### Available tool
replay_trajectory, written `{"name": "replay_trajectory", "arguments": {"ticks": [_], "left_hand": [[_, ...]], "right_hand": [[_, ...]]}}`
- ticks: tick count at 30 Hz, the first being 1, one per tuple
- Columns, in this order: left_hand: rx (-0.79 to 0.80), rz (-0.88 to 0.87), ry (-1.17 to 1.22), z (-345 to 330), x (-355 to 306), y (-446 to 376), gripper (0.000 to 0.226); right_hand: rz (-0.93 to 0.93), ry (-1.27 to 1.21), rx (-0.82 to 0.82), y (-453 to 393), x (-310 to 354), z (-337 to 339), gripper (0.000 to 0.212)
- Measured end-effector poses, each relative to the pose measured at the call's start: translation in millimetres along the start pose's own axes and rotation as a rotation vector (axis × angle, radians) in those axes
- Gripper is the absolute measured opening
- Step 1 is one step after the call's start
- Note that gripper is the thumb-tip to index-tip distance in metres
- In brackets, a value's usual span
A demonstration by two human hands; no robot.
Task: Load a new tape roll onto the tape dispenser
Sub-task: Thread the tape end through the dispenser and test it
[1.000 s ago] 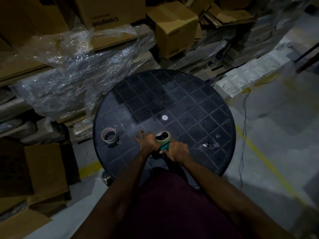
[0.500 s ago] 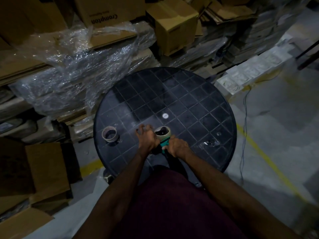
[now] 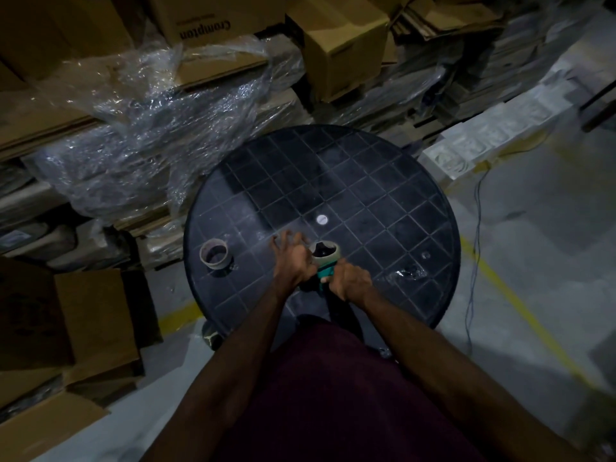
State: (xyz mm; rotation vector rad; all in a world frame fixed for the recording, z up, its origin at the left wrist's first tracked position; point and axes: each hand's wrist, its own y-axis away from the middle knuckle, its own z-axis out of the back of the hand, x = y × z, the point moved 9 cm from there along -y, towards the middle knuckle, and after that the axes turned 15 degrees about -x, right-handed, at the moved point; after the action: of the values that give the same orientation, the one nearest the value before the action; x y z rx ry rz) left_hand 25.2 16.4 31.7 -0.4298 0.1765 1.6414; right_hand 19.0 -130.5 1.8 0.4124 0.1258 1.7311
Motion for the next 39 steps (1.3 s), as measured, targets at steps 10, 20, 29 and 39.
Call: {"name": "replay_trajectory", "arguments": {"ticks": [10, 20, 29, 39], "left_hand": [[-0.123, -0.112, -0.209, 31.6, -6.1, -6.2, 0.037], [-0.016, 0.011, -0.128, 18.4, 14.3, -3.8, 0.029], [0.063, 0.128, -0.019, 9.2, 30.4, -0.5, 0.035], [0.099, 0.192, 0.106, 10.0, 34.9, 8.3, 0.034]], "right_hand": [[-0.063, -0.117, -0.019, -6.5, 6.0, 11.6, 0.064], [-0.198, -0.202, 0.145, -5.2, -20.8, -11.1, 0.061], [-0.186, -0.278, 0.235, -2.4, -18.0, -19.1, 0.06], [-0.214, -0.383, 0.253, 1.9, -17.6, -31.0, 0.052]]}}
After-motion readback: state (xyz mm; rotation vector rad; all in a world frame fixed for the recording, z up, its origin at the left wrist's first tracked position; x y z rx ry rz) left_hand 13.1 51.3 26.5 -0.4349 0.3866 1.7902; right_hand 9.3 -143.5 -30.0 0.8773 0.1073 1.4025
